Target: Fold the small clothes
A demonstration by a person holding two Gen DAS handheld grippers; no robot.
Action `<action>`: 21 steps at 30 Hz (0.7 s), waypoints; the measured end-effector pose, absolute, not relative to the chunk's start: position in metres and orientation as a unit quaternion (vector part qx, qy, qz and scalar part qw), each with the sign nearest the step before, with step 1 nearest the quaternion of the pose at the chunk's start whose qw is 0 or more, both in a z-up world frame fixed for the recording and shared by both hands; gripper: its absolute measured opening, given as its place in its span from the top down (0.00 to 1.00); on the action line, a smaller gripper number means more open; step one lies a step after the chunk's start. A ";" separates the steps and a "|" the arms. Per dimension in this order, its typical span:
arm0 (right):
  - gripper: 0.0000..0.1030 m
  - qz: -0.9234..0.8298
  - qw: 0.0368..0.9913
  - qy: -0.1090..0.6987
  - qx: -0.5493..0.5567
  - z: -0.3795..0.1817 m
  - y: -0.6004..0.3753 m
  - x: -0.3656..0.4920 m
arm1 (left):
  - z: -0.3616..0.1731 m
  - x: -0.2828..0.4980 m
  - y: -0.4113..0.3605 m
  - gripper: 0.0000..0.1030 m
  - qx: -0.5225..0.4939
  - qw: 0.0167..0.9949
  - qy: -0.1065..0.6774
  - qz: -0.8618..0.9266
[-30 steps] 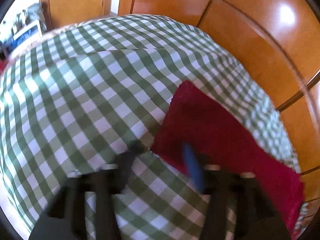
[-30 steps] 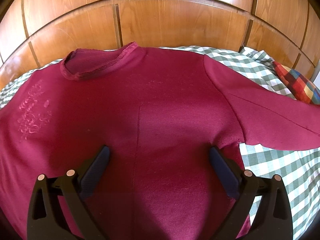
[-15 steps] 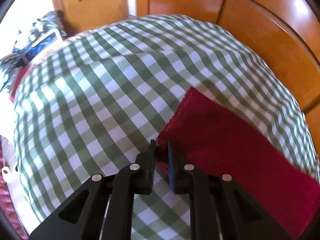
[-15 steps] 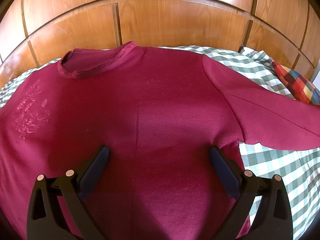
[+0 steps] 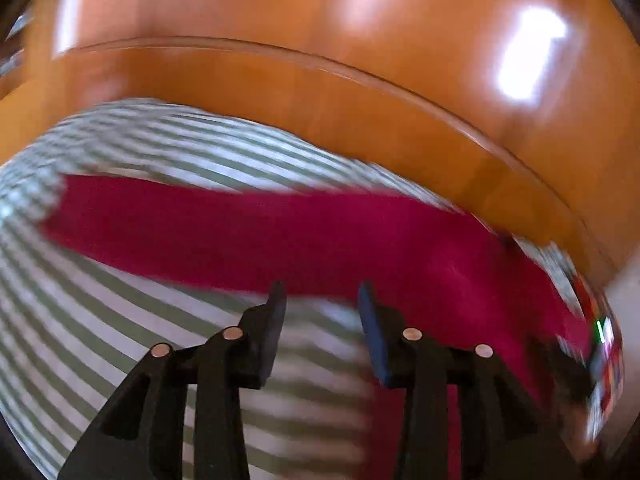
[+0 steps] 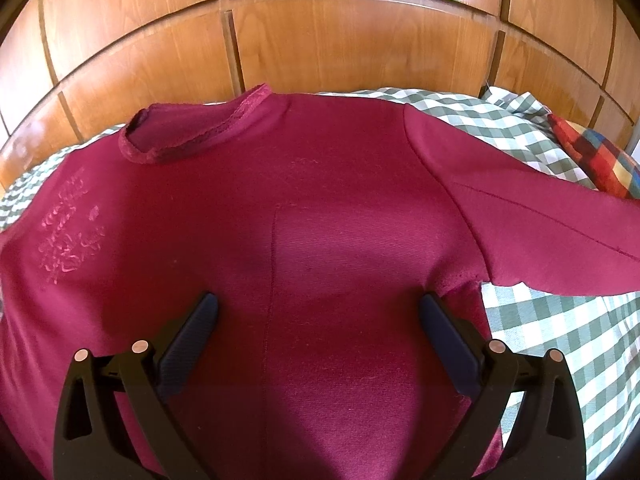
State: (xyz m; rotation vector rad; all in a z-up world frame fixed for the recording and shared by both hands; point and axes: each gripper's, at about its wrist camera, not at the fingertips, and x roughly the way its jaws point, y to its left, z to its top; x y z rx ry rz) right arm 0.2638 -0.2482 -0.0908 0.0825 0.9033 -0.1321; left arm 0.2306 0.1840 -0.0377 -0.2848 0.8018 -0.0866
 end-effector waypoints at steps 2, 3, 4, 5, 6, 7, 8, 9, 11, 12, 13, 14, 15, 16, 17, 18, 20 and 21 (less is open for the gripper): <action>0.04 -0.061 0.897 0.436 0.044 -0.091 -0.249 0.263 | -0.051 0.213 0.136 0.67 -0.113 0.904 0.403 -0.091; 0.04 -0.058 0.897 0.436 0.050 -0.090 -0.251 0.262 | -0.055 0.205 0.122 0.67 -0.098 0.902 0.408 -0.097; 0.04 -0.057 0.897 0.435 0.056 -0.090 -0.253 0.261 | -0.066 0.195 0.105 0.68 -0.069 0.902 0.416 -0.093; 0.04 -0.056 0.897 0.434 0.063 -0.090 -0.256 0.260 | -0.077 0.190 0.096 0.70 -0.054 0.898 0.428 -0.084; 0.04 -0.056 0.897 0.433 0.069 -0.090 -0.258 0.259 | -0.089 0.186 0.095 0.71 -0.050 0.891 0.446 -0.073; 0.04 -0.055 0.897 0.431 0.075 -0.090 -0.260 0.258 | -0.104 0.176 0.100 0.71 -0.058 0.887 0.454 -0.063; 0.04 -0.054 0.898 0.430 0.079 -0.090 -0.262 0.257 | -0.106 0.164 0.105 0.71 -0.066 0.896 0.434 -0.063; 0.04 -0.053 0.898 0.428 0.085 -0.089 -0.263 0.256 | -0.105 0.157 0.107 0.71 -0.068 0.899 0.428 -0.057; 0.04 -0.049 0.898 0.427 0.094 -0.088 -0.265 0.255 | -0.103 0.146 0.111 0.71 -0.079 0.899 0.428 -0.048; 0.04 -0.043 0.897 0.428 0.100 -0.087 -0.267 0.254 | -0.104 0.142 0.110 0.71 -0.078 0.900 0.427 -0.046; 0.05 -0.038 0.896 0.430 0.104 -0.084 -0.269 0.253 | -0.103 0.140 0.108 0.71 -0.074 0.900 0.427 -0.043; 0.12 -0.035 0.895 0.431 0.106 -0.081 -0.272 0.250 | -0.099 0.139 0.109 0.71 -0.074 0.898 0.431 -0.038; 0.16 -0.033 0.895 0.431 0.109 -0.076 -0.277 0.246 | -0.097 0.141 0.109 0.72 -0.076 0.897 0.435 -0.036; 0.18 -0.031 0.896 0.426 0.118 -0.069 -0.287 0.237 | -0.096 0.140 0.112 0.72 -0.078 0.896 0.436 -0.034; 0.19 -0.038 0.899 0.416 0.135 -0.060 -0.304 0.226 | -0.093 0.142 0.111 0.71 -0.080 0.896 0.436 -0.032; 0.20 -0.048 0.900 0.408 0.147 -0.055 -0.319 0.218 | -0.092 0.143 0.112 0.68 -0.084 0.896 0.435 -0.031; 0.27 -0.084 0.899 0.387 0.187 -0.039 -0.369 0.192 | -0.089 0.140 0.112 0.64 -0.088 0.897 0.432 -0.036; 0.28 -0.111 0.896 0.372 0.218 -0.030 -0.404 0.174 | -0.088 0.141 0.107 0.62 -0.085 0.899 0.429 -0.038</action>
